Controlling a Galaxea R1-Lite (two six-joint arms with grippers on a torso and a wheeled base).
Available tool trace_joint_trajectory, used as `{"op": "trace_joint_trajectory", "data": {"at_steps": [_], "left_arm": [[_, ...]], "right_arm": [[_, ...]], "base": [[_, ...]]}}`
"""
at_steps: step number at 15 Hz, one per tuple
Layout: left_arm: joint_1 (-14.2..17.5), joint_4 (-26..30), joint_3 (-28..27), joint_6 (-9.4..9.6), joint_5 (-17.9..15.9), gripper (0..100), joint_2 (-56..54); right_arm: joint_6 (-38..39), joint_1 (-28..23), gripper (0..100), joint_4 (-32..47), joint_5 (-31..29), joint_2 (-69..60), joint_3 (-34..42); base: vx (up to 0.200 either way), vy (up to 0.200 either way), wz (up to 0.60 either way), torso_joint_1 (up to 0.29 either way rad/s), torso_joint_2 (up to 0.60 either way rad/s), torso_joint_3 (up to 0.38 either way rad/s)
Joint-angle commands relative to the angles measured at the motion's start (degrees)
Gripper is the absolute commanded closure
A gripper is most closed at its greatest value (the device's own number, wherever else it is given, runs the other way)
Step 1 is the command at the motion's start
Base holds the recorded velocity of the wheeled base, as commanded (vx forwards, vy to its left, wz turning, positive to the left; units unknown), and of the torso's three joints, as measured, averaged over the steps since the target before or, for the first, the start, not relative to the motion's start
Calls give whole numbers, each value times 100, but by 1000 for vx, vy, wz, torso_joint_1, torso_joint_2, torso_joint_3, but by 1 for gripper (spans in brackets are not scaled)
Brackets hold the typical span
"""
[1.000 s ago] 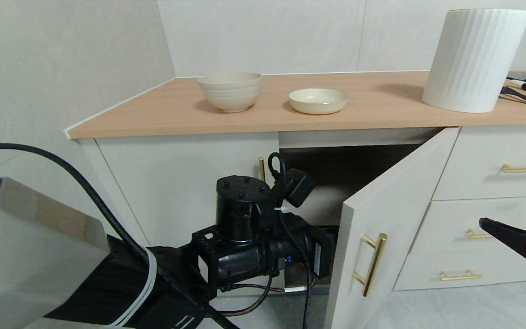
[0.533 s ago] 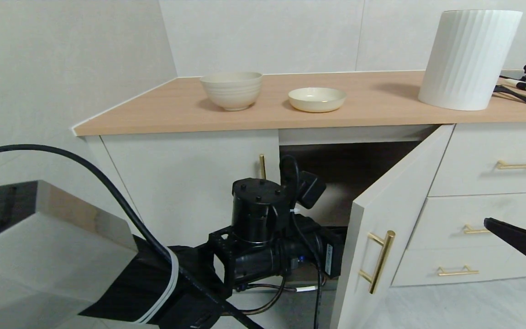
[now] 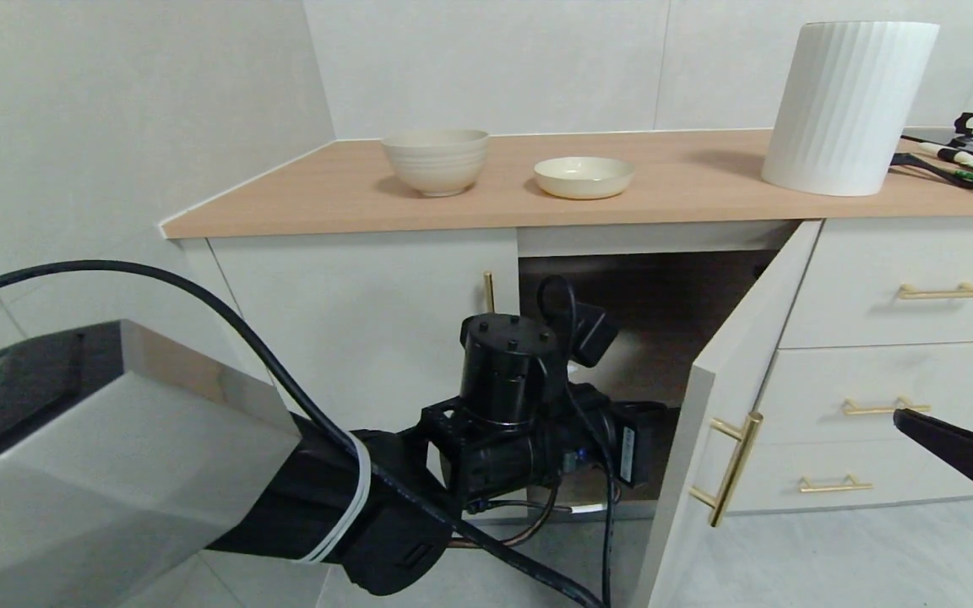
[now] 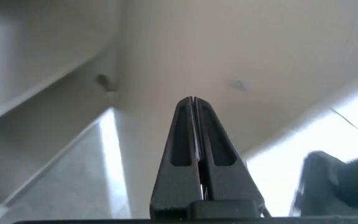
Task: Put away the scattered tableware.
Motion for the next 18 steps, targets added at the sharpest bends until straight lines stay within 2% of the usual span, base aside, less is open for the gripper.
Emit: {"op": "trace_joint_trajectory", "data": {"at_steps": [1, 4, 5, 6, 8, 9, 10, 11, 12, 14, 15, 17, 18], "left_arm": [[-51, 173, -313, -1, 119, 100, 205], [-200, 392, -559, -1, 172, 100, 258], [-438, 542, -735, -1, 251, 100, 249], [-860, 762, -1025, -1, 348, 100, 249], [-1914, 1465, -1851, -1, 357, 100, 240], [-2310, 1755, -2229, -97, 409, 100, 231], [-2380, 1781, -2281, -220, 568, 100, 205], [-2319, 1790, -2158, -273, 893, 100, 170], [-2020, 1772, -1877, -291, 1130, 100, 82], [-1563, 1676, -1183, -299, 1174, 100, -270], [-1185, 1535, -726, -282, 1192, 100, -630], [-622, 1561, -436, -273, 1192, 100, -1113], [-130, 1561, -225, -256, 1192, 100, -1447]], "right_arm": [[-4, 8, 0, -7, 0, -46, 2], [-4, 219, 0, 63, 0, -205, -16], [4, 386, 0, 63, 9, -336, -34], [4, 579, 0, 63, 53, -539, -78], [57, 1089, 0, 72, 167, -925, -271], [198, 1265, 0, 124, 290, -1101, -411], [286, 1291, 0, 212, 422, -1198, -517], [365, 1291, 0, 291, 519, -1242, -578], [391, 1291, 0, 291, 519, -1224, -596], [391, 1282, 0, 300, 519, -1075, -622], [435, 1282, 0, 300, 492, -916, -631], [699, 1282, 0, 300, 536, -591, -614], [760, 1282, 0, 274, 562, -90, -833]], "base": [[0, 0, 0, 0, 0, 0], [0, 0, 0, 0, 0, 0], [0, 0, 0, 0, 0, 0], [0, 0, 0, 0, 0, 0], [0, 0, 0, 0, 0, 0], [0, 0, 0, 0, 0, 0], [0, 0, 0, 0, 0, 0], [0, 0, 0, 0, 0, 0], [0, 0, 0, 0, 0, 0], [0, 0, 0, 0, 0, 0], [0, 0, 0, 0, 0, 0], [0, 0, 0, 0, 0, 0], [0, 0, 0, 0, 0, 0]]}}
